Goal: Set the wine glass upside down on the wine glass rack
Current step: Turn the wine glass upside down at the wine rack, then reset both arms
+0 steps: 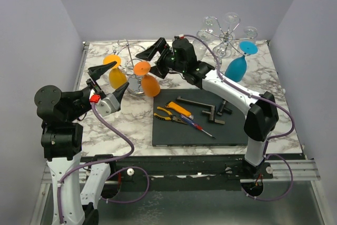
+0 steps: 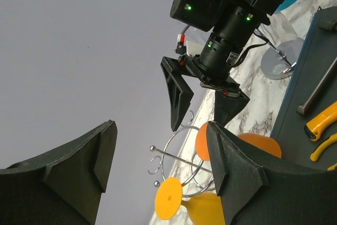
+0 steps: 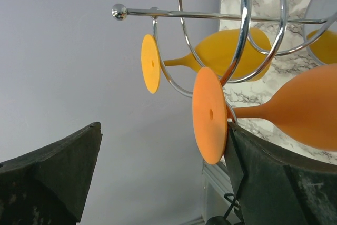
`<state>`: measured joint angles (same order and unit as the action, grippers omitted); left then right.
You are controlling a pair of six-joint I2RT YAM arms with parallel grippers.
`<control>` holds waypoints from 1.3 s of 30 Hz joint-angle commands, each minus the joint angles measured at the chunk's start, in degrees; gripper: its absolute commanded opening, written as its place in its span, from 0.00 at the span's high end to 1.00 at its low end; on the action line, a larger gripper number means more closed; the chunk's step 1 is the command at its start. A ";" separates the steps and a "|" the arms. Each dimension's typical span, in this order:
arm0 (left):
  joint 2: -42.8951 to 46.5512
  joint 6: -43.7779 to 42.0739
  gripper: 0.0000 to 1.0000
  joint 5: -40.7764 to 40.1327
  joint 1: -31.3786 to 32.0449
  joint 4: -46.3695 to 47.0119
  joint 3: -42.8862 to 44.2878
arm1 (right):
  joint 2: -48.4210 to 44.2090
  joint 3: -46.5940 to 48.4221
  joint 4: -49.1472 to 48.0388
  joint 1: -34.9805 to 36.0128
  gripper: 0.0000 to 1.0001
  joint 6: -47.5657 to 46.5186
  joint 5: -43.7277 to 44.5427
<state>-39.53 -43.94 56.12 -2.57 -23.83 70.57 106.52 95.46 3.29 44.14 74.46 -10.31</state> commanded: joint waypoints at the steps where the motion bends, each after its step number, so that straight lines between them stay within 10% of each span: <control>1: 0.44 0.09 0.25 0.31 -0.31 0.27 -0.78 | -2.53 3.85 6.68 0.24 0.00 -5.10 3.65; 31: 0.46 1.90 0.25 -1.42 -0.31 0.25 -0.61 | -0.49 18.34 22.97 7.90 0.00 -20.60 20.39; 39: -3.73 17.00 0.19 -9.87 -0.26 0.45 5.89 | -1.32 21.12 25.53 15.20 0.00 -30.52 31.90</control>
<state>-40.66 -38.48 53.15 -2.57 -23.81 71.81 105.84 115.42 24.91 56.31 51.05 12.47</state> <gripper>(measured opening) 0.773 0.998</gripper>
